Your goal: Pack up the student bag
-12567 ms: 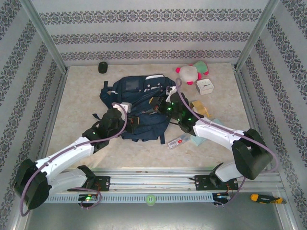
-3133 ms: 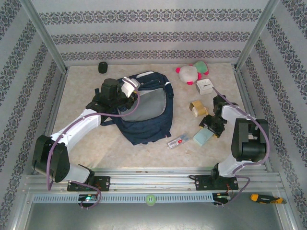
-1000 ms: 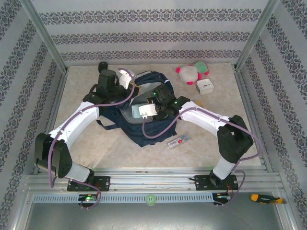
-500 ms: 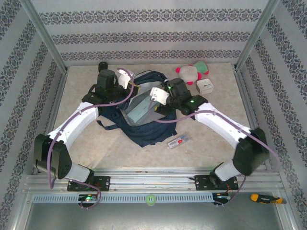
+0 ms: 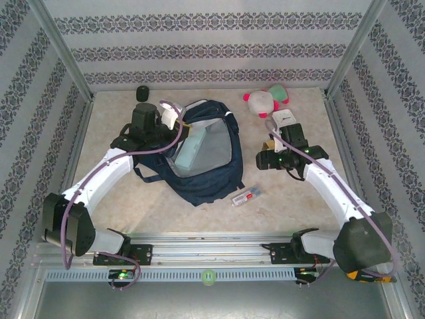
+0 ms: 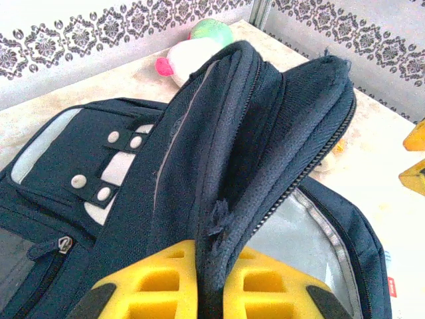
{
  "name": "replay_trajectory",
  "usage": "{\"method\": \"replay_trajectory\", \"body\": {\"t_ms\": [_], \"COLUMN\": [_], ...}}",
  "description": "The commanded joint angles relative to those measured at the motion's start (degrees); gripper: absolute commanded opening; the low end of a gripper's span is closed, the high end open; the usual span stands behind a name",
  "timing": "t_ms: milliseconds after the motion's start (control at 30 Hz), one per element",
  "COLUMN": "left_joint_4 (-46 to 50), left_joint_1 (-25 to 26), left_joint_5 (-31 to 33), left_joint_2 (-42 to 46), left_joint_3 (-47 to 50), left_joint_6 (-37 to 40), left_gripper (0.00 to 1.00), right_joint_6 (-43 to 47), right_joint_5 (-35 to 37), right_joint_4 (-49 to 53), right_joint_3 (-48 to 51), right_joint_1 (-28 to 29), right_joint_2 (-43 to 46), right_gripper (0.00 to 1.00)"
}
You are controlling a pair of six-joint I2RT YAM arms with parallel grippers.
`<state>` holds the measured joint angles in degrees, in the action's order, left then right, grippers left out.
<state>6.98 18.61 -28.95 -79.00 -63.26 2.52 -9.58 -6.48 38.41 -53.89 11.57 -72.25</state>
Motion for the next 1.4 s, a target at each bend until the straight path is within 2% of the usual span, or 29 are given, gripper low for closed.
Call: {"method": "replay_trajectory", "body": {"t_ms": [0,133,167,200,367,467,667,800,933,1133,1233,1367], "left_joint_4": [-3.9,-4.2,-4.4,-4.7,-4.8,-4.7,-4.3,-4.3,-4.4,-4.8,-4.8,-5.5], "left_joint_1": [-0.7,-0.7,-0.7,-0.7,-0.7,-0.7,-0.7,-0.8,-0.7,-0.7,-0.7,-0.7], "left_joint_5": [-1.4,-1.7,-1.9,-2.2,-2.6,-2.7,-2.3,-1.9,-1.8,-1.6,-1.5,-1.6], "left_joint_2": [2.7,2.9,2.8,3.0,3.3,3.3,3.3,3.4,3.2,3.4,3.5,3.4], "left_joint_3": [-0.3,0.0,0.1,0.3,0.4,0.3,0.3,0.5,0.8,1.1,1.1,1.5], "left_joint_6": [-0.8,-1.1,-1.3,-1.5,-1.8,-1.9,-1.8,-1.7,-1.9,-2.0,-2.1,-2.5], "left_gripper": [0.00,0.00,0.00,0.00,0.00,0.00,0.00,0.00,0.00,0.00,0.00,0.00], "right_joint_6": [-2.6,-1.1,0.0,4.3,11.5,15.1,20.1,22.5,24.1,24.2,23.1,20.5], "right_joint_5": [-1.9,-0.7,0.7,1.0,4.3,3.5,1.5,2.8,4.3,3.6,2.7,1.4], "right_joint_4": [2.8,2.8,2.1,1.1,2.1,2.8,4.2,6.5,7.9,9.3,9.7,11.8], "right_joint_3": [-1.2,-2.7,-3.7,-8.1,-15.8,-19.4,-24.4,-27.6,-29.6,-30.9,-30.6,-30.1], "right_joint_1": [-2.5,-3.3,-3.8,-5.9,-7.4,-7.5,-7.4,-7.5,-7.6,-7.5,-7.4,-6.5], "right_joint_2": [-3.5,-6.3,-8.3,-14.5,-23.7,-28.6,-35.4,-39.7,-42.6,-44.1,-42.3,-37.2], "right_gripper": [0.83,0.84,0.84,0.85,0.89,0.97,0.98,0.97,0.93,0.77,0.66,0.62]}}
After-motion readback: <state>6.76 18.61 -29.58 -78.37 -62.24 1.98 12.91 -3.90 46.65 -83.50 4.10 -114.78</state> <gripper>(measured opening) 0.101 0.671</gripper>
